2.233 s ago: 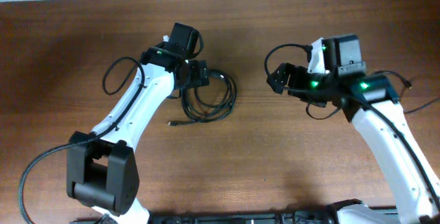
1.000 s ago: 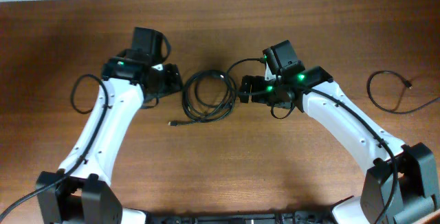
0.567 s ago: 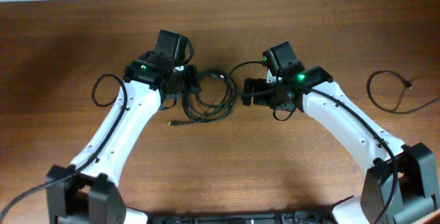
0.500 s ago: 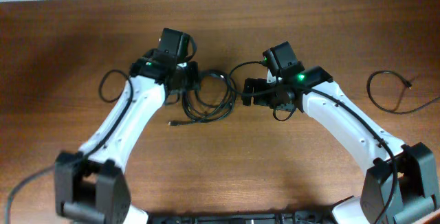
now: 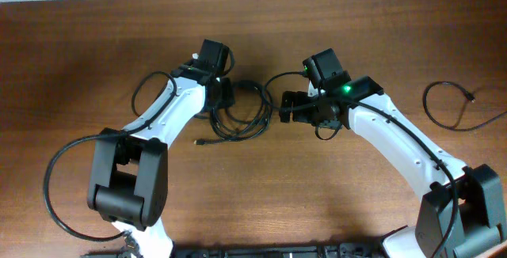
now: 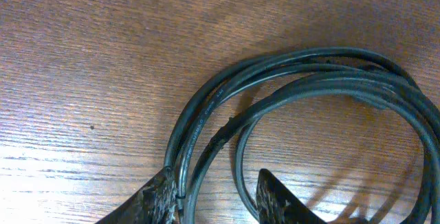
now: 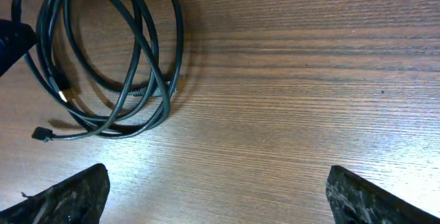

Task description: Untangle cables

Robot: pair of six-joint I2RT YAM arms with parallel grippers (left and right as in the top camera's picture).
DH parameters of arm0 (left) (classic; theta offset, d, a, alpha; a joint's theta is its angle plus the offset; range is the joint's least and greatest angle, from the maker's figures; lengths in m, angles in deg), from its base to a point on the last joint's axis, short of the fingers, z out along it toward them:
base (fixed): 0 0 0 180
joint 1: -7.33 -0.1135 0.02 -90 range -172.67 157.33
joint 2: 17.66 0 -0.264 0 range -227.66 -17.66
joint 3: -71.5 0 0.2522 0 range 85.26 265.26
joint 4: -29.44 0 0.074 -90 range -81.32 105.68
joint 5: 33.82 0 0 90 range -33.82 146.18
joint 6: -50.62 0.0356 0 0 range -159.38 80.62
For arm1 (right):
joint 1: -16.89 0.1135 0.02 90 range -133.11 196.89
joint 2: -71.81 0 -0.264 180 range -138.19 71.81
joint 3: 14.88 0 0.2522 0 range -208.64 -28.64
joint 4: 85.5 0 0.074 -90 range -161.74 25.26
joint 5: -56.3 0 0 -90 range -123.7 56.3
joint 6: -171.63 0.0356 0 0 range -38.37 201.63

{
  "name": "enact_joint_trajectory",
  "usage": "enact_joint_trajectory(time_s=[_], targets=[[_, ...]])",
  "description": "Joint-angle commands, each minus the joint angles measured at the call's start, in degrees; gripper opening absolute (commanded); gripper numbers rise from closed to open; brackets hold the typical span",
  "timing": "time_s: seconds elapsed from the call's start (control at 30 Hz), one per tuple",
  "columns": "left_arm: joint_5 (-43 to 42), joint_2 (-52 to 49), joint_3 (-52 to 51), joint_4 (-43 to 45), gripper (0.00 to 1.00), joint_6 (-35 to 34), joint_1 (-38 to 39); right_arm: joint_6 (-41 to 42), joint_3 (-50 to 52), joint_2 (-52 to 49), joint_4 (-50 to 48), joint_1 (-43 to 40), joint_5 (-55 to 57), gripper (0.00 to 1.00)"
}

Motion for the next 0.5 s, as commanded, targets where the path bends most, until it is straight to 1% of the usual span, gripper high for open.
enact_joint_trajectory(time_s=[0.0, 0.03, 0.07, 0.23, 0.4, 0.47], targets=[[0.7, -3.0, -0.5, -0.3, 0.17, 0.1, 0.0, -0.1, 0.2, -0.2, 0.1, 0.2, 0.7, 0.99], [0.8, -3.0, -0.4, -0.8, 0.02, 0.2, 0.0, -0.1, 0.2, -0.2, 0.1, 0.2, 0.7, 0.99], [0.8, -2.7, -0.4, -0.9, 0.0, 0.2, 0.0, -0.1, 0.2, -0.2, 0.1, 0.2, 0.7, 0.99], [0.4, 1.9, 2.2, -5.3, 0.0, 0.3, 0.0, -0.1, 0.2, -0.2, 0.1, 0.3, 0.5, 0.99], [1.1, 11.1, 2.6, -4.0, 0.0, 0.6, 0.0, -0.1, 0.2, -0.2, 0.1, 0.3, 0.5, 0.99], [2.7, 14.4, 2.6, -3.0, 0.0, 0.6, 0.0, -0.1, 0.2, -0.2, 0.1, 0.3, 0.5, 0.99]])
